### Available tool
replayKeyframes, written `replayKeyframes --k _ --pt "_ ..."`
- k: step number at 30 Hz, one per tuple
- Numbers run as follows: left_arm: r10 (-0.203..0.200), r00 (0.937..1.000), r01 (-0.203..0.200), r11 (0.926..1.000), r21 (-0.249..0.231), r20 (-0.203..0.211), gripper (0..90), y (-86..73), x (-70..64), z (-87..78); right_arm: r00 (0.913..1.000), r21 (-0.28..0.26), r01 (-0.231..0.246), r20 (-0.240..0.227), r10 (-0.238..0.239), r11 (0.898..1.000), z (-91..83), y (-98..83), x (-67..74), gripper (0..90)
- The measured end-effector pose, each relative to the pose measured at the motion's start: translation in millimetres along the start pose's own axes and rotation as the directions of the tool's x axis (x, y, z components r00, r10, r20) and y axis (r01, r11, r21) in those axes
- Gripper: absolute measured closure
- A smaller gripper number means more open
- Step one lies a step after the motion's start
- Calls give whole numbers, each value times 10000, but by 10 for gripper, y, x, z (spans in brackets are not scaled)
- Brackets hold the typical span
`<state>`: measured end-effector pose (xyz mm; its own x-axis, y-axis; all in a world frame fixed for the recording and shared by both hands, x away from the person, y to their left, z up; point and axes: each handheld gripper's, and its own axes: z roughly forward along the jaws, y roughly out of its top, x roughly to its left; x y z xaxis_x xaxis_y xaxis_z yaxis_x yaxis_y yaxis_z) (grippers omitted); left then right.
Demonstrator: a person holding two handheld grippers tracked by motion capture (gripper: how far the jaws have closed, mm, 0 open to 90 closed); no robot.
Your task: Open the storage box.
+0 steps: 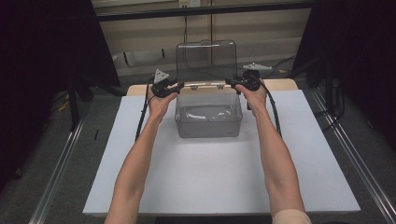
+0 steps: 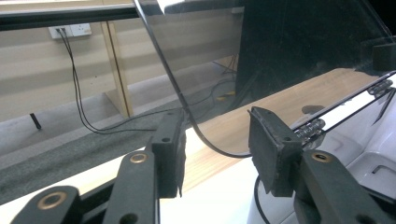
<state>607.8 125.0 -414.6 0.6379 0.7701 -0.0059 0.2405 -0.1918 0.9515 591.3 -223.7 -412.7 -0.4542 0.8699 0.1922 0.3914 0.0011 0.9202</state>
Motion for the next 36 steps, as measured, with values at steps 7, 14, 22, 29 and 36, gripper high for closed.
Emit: replayKeyframes --k 7,14,22,29,36 --pt "-225 9997 225 9997 73 125 439 -22 -45 36 9997 278 -226 19 225 9994 28 16 -8 485" --pt "-85 9999 85 10000 -2 114 433 -22 -54 33 9983 434 -535 246 525 9976 38 17 -4 474" --pt "-240 9995 240 9997 -15 189 436 -35 -43 37 9965 504 -778 360 761 9957 46 14 -16 462" --pt "-315 9992 316 9995 -58 240 443 -43 -42 36 9900 573 -1386 336 1368 9887 72 -29 -10 396" --pt "-541 9981 547 9983 -193 294 455 -56 -39 33 9923 367 -896 892 860 9953 114 -64 37 349"
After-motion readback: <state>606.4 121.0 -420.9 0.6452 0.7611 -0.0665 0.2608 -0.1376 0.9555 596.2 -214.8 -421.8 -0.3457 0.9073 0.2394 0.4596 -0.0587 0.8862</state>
